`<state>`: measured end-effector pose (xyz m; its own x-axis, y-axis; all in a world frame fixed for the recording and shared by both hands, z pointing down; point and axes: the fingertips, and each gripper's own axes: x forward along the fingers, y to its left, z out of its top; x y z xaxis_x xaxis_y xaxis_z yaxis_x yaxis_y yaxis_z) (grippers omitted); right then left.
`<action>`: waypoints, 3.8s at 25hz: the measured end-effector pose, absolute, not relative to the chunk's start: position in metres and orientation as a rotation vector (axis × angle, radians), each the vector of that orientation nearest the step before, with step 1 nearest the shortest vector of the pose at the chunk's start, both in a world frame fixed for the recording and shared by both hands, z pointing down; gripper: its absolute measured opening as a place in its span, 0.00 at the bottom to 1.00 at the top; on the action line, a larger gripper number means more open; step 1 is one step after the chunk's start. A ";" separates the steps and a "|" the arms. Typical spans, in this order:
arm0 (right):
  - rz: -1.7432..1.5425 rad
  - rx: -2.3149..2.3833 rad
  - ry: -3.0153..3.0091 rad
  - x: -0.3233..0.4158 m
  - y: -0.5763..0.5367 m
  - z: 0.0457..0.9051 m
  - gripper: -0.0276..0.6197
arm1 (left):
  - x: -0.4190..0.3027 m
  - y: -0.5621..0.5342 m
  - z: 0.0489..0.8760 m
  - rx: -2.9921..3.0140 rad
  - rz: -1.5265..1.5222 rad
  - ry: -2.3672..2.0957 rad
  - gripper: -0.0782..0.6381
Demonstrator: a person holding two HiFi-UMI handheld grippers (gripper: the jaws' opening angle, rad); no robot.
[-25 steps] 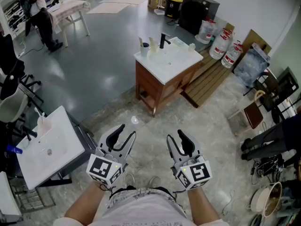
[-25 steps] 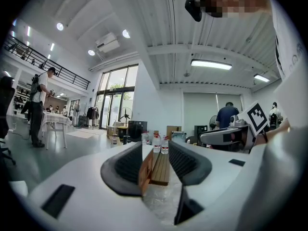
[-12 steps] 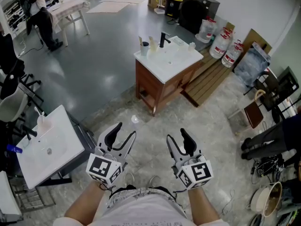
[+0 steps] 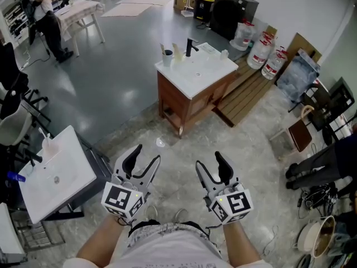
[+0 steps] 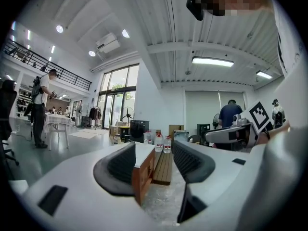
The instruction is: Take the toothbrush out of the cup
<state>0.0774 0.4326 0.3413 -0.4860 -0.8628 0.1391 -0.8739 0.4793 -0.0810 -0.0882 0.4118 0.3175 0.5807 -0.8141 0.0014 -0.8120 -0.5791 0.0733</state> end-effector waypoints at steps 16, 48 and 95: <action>0.208 1.463 -2.685 0.151 0.427 0.346 0.46 | -0.024 0.416 0.315 2.689 -0.047 -1.524 0.46; 0.287 1.460 -2.679 0.145 0.209 0.383 0.46 | -0.029 0.178 0.348 2.687 -0.031 -1.488 0.46; 0.337 1.341 -2.685 0.078 -0.147 0.382 0.46 | -0.098 -0.165 0.365 2.571 -0.001 -1.495 0.46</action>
